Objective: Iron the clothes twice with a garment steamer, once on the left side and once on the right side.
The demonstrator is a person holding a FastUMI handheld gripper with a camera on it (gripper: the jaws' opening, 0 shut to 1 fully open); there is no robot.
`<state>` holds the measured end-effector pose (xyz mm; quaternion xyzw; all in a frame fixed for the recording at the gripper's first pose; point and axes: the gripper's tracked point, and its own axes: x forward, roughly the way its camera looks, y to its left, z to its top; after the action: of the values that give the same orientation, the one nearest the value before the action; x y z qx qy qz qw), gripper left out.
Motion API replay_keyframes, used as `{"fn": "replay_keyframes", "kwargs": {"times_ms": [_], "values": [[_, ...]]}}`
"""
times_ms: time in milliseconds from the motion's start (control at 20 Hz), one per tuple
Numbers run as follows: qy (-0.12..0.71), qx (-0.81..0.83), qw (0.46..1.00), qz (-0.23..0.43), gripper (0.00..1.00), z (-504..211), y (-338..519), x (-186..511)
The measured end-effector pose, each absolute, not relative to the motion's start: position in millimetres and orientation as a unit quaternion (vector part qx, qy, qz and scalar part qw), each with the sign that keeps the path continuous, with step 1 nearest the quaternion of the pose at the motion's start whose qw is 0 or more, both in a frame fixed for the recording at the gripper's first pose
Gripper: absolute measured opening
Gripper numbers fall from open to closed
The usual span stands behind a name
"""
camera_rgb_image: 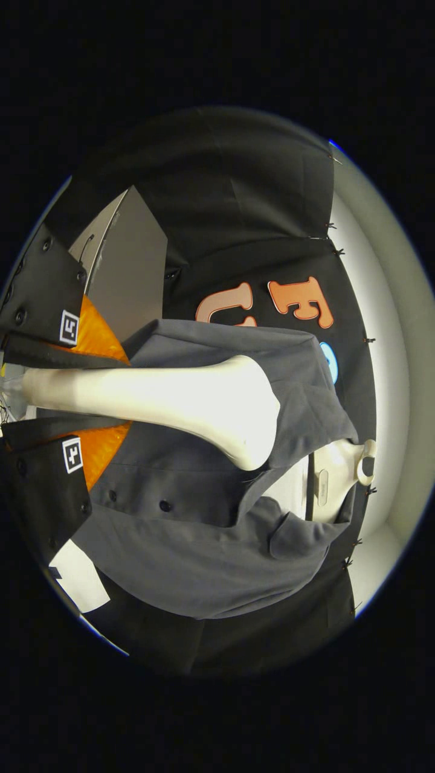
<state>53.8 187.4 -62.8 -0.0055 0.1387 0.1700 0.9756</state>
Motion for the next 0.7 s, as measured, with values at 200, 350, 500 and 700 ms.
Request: {"fn": "replay_keyframes", "kwargs": {"times_ms": [200,350,500,700], "values": [[0.169,-0.007,0.971,0.170,0.42,-91.4,179.4,49.0],[0.187,-0.007,0.968,0.167,0.42,-111.3,172.5,45.5],[0.212,-0.005,0.963,0.167,0.42,-133.6,165.6,38.6],[0.240,-0.003,0.957,0.165,0.42,-159.7,155.4,34.5]]}}
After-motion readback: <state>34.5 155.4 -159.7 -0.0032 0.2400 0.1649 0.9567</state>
